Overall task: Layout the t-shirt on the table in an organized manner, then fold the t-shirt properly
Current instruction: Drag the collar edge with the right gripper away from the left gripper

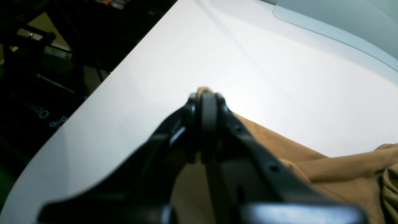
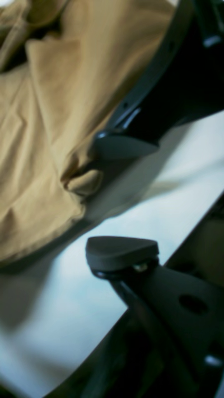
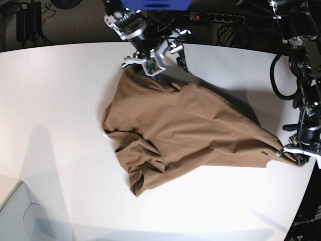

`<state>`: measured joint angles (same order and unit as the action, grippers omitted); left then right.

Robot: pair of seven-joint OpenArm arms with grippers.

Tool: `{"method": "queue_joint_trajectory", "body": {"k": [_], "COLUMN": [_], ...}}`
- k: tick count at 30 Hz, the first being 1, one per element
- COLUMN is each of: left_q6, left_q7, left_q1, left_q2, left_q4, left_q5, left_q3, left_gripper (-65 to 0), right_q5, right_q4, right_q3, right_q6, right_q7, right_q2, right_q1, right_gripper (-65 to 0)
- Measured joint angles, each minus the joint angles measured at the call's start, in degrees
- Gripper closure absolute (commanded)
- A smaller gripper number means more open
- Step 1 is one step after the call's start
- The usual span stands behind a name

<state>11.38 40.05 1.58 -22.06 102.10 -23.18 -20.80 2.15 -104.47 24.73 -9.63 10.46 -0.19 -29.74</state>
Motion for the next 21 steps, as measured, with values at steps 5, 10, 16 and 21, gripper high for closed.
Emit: {"method": "queue_joint_trajectory", "body": {"k": [5, 10, 16, 21], "left_q6": [0.00, 0.00, 0.00, 0.00], "left_q7": [0.00, 0.02, 0.02, 0.07], "left_q1": [-0.11, -0.11, -0.11, -1.11], "left_q2": [0.07, 0.04, 0.17, 0.17], "left_q4": [0.00, 0.00, 0.00, 0.00], "left_q5": [0.20, 0.15, -0.02, -0.11], "left_q3": [0.13, 0.28, 0.33, 0.26], "left_gripper": [0.0, 0.0, 0.0, 0.0], "right_q5": [-5.27, -7.41, -9.09, -9.51], "right_q4": [3.34, 10.64, 13.73, 16.31], "right_q3": [-5.60, -9.70, -12.63, -12.76], "right_q6": [0.39, 0.37, 0.42, 0.39], "right_q7": [-5.38, -6.08, -6.93, -7.96], "right_q2": [0.04, 0.00, -0.61, -0.61], "right_q1": [-3.80, -2.99, 1.05, 4.48], "right_gripper": [-39.5, -39.5, -39.5, -39.4]}}
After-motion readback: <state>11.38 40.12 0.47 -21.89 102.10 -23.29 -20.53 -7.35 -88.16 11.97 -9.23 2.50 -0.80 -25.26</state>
